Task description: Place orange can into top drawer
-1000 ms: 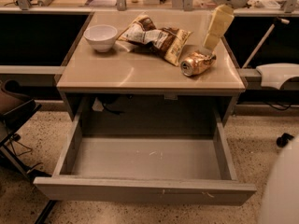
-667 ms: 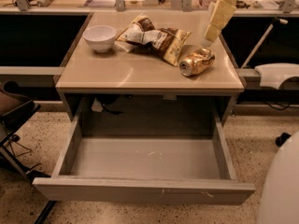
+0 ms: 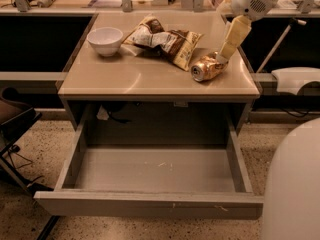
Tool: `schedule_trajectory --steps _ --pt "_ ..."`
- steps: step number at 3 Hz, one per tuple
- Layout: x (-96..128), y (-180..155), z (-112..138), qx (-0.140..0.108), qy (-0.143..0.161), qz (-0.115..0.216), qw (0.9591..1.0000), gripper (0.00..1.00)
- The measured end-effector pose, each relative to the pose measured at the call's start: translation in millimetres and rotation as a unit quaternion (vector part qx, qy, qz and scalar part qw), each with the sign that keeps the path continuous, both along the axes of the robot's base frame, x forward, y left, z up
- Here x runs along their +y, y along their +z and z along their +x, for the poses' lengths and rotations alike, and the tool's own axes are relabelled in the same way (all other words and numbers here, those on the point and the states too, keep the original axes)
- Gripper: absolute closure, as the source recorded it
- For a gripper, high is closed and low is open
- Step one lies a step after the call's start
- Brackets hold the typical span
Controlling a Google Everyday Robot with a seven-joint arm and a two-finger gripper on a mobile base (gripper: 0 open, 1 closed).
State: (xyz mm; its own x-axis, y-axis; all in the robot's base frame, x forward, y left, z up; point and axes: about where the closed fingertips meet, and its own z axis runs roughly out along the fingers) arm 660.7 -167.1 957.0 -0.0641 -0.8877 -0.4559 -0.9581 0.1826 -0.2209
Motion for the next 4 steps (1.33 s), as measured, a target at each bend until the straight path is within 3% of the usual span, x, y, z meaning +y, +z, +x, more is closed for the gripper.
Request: schedule_trajectory --steps 1,2,3,4 --pt "-15.7 -43.7 18.9 0.037 -0.026 0.023 0.9987 0.00" --pt "-16.1 -72.4 38.6 0.056 -0.036 0.040 0.9970 0.00" --pt "7.1 -100.8 63.2 0.068 -0.015 0.057 0.9959 0.00" --pt "7.3 -101.0 63.6 0.068 -0.015 0.058 0.9959 0.00"
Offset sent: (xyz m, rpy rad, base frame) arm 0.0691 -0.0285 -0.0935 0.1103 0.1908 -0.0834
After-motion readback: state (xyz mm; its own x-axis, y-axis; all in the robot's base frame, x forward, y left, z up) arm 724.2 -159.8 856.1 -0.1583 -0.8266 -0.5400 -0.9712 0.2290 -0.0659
